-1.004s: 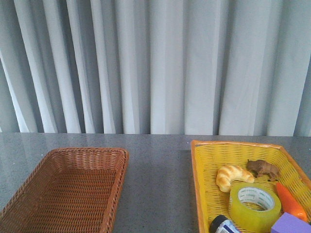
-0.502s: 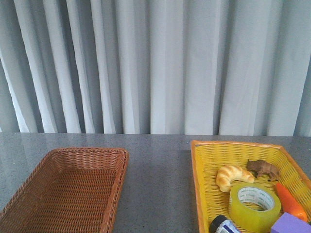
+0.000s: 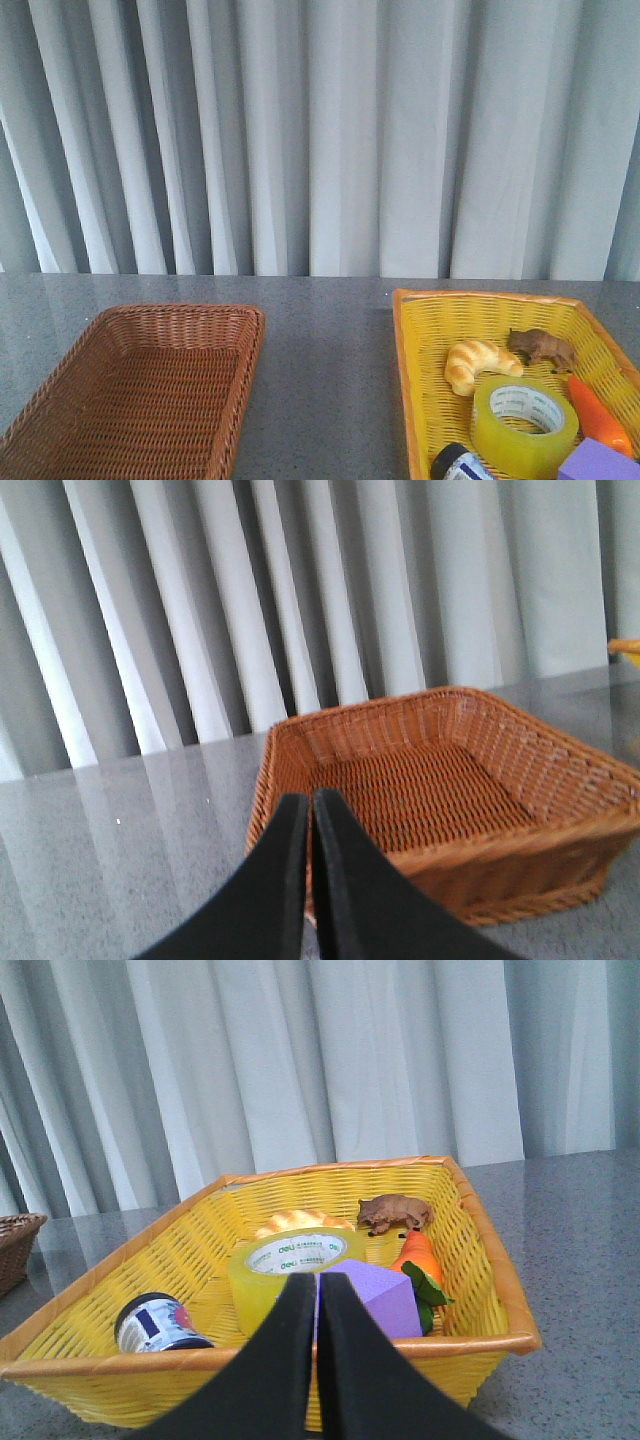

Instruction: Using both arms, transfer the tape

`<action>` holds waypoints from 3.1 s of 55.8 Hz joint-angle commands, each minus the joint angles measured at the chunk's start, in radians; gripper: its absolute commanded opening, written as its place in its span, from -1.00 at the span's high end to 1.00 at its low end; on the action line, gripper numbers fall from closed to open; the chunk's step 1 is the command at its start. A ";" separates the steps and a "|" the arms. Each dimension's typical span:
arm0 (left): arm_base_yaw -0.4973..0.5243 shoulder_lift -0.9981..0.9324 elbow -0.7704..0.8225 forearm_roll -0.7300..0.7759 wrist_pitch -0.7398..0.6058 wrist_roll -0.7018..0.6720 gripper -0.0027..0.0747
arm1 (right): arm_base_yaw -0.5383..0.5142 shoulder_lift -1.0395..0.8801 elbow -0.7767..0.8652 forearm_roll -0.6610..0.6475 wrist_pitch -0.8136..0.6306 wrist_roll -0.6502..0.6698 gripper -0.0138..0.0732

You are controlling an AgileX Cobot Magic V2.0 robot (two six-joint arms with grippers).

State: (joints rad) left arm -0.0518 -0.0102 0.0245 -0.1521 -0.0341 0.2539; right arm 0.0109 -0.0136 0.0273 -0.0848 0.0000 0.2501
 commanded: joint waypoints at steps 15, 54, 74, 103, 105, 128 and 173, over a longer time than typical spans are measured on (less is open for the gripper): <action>0.000 -0.017 -0.027 -0.123 -0.292 -0.287 0.94 | -0.003 -0.004 -0.040 0.111 -0.146 -0.003 0.69; 0.000 0.193 -0.433 -0.063 -0.082 -0.348 0.46 | -0.003 0.434 -0.441 0.062 -0.117 -0.006 -0.57; 0.000 0.268 -0.437 -0.063 -0.080 -0.348 0.10 | -0.003 0.601 -0.609 -0.040 -0.018 -0.087 -0.66; 0.000 0.302 -0.437 -0.063 -0.081 -0.348 0.11 | -0.003 1.379 -1.337 -0.025 0.636 -0.250 -0.66; 0.000 0.302 -0.437 -0.063 -0.081 -0.348 0.11 | -0.003 1.418 -1.354 -0.013 0.649 -0.256 -0.66; 0.000 0.302 -0.437 -0.063 -0.078 -0.348 0.11 | -0.004 1.668 -1.371 0.035 0.629 -0.317 -0.66; 0.000 0.302 -0.437 -0.063 -0.059 -0.348 0.11 | -0.003 1.771 -1.371 0.046 0.562 -0.346 0.65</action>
State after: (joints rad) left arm -0.0518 0.2774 -0.3794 -0.2103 -0.0465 -0.0864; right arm 0.0099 1.8072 -1.3116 -0.0446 0.6261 -0.0884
